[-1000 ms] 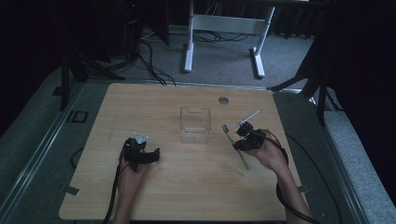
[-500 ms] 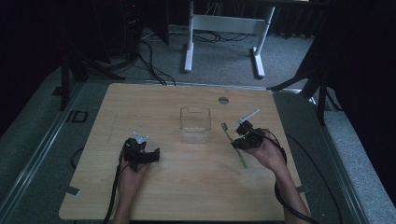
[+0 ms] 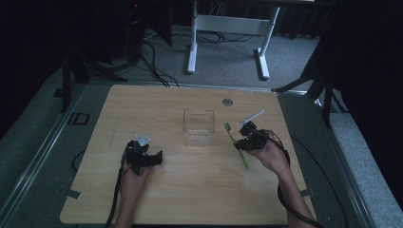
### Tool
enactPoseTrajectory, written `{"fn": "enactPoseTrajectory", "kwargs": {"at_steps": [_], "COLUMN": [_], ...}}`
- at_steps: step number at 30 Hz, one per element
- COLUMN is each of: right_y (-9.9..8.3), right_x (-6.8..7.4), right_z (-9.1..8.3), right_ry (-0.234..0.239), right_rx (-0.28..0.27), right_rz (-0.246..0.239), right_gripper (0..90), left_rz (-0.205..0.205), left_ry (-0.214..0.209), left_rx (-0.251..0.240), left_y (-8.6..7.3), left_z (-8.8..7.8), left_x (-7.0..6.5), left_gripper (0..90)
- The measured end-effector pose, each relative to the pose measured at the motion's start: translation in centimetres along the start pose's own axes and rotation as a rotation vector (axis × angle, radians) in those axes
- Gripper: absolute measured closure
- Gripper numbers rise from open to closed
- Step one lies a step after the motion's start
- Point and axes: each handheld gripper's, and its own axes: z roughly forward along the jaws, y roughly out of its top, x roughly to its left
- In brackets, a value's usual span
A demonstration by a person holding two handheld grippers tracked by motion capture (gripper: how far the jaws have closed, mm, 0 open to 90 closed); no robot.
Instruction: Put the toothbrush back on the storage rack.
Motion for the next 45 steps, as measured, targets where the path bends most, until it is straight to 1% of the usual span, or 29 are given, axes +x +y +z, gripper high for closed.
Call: {"fn": "enactPoseTrajectory", "kwargs": {"at_steps": [9, 19, 21, 29, 31, 45], "right_y": [0.6, 0.9, 0.9, 1.0, 1.1, 1.7], "right_x": [0.2, 0.2, 0.2, 0.3, 0.3, 0.5], "right_z": [-0.1, -0.1, -0.2, -0.1, -0.1, -0.2], "right_ry": [0.007, 0.017, 0.02, 0.021, 0.041, 0.05], "right_rx": [-0.02, -0.041, -0.053, -0.062, -0.072, -0.104], "right_rz": [0.0, 0.013, 0.015, 0.017, 0.019, 0.027], "right_gripper": [82.0, 82.0, 82.0, 82.0, 82.0, 82.0], "left_rz": [0.002, 0.0, -0.001, -0.002, -0.001, -0.001], "left_ry": [0.0, 0.0, 0.0, 0.0, 0.0, 0.0], "left_rx": [0.002, 0.0, -0.001, -0.001, 0.0, 0.0], "left_y": [0.0, 0.0, 0.0, 0.0, 0.0, 0.0], "left_z": [0.0, 0.0, 0.0, 0.0, 0.0, 0.0], "left_x": [0.0, 0.0, 0.0, 0.0, 0.0, 0.0], "left_gripper": [13.7, 13.7, 13.7, 13.7, 13.7, 13.7]}}
